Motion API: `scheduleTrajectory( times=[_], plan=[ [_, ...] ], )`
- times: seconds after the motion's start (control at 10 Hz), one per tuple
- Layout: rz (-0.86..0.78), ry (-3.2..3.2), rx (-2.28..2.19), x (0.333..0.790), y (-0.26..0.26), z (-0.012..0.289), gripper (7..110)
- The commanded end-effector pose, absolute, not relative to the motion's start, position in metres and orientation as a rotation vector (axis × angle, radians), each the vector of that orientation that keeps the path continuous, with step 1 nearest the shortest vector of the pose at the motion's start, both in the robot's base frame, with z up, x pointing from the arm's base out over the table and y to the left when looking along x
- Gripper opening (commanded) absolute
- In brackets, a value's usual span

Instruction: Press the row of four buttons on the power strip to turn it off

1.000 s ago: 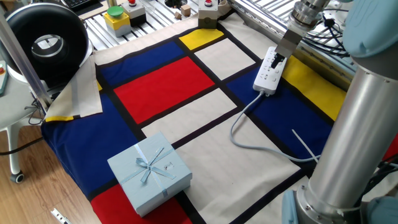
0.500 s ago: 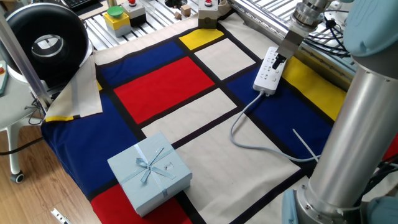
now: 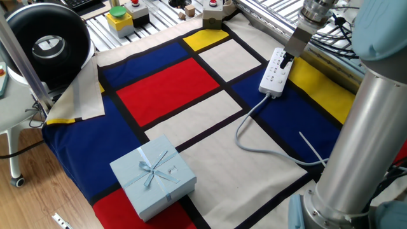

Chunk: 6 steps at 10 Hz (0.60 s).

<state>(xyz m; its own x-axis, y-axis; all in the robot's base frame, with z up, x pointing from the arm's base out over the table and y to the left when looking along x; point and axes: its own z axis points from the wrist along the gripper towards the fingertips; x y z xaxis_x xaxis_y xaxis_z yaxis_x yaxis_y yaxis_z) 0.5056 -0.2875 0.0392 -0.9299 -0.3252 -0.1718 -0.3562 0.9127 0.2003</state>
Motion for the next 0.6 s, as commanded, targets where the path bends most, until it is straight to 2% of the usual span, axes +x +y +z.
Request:
scheduleTrajectory(
  times=[0.0, 0.4, 0.5],
  plan=[
    [0.340, 2.948, -0.489, 0.515, -0.275, 0.050, 88],
    [0.281, 2.955, -0.303, 0.554, -0.222, 0.067, 88],
    [0.262, 2.965, -0.222, 0.561, -0.201, 0.072, 66]
  ],
)
